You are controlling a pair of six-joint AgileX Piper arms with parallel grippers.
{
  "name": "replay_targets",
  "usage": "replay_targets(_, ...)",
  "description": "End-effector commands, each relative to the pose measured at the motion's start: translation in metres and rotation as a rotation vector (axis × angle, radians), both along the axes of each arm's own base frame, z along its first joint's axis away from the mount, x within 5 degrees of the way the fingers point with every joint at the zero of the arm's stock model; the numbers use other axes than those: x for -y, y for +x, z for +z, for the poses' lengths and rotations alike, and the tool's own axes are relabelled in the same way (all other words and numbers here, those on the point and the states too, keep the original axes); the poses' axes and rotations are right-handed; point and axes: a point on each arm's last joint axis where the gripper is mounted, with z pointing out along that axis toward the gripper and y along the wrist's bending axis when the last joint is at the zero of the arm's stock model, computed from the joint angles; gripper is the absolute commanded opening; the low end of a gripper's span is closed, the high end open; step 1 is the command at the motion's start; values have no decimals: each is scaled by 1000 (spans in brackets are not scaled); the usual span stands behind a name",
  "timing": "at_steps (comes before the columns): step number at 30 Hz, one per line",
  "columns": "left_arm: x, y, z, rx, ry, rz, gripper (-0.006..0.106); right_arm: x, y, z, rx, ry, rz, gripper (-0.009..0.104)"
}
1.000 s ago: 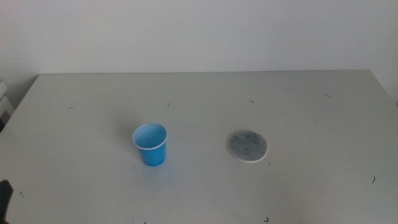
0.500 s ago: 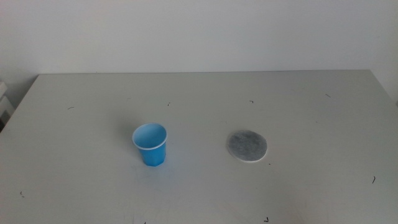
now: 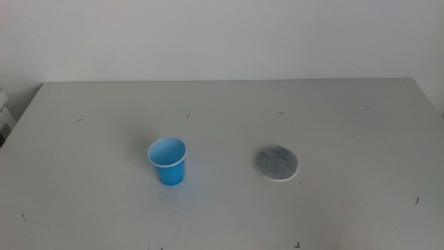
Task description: Place an empty cup on a cup mat.
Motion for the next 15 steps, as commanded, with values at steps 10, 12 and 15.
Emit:
replay_targets(10, 3, 21, 19, 56, -14, -21, 105, 0, -2, 11, 108, -23, 2, 94)
replay_targets(12, 4, 30, 19, 22, -25, -33, 105, 0, -2, 11, 108, -23, 2, 94)
replay_targets(15, 7, 44, 21, -18, -39, -56, 105, 0, -2, 11, 108, -23, 2, 94)
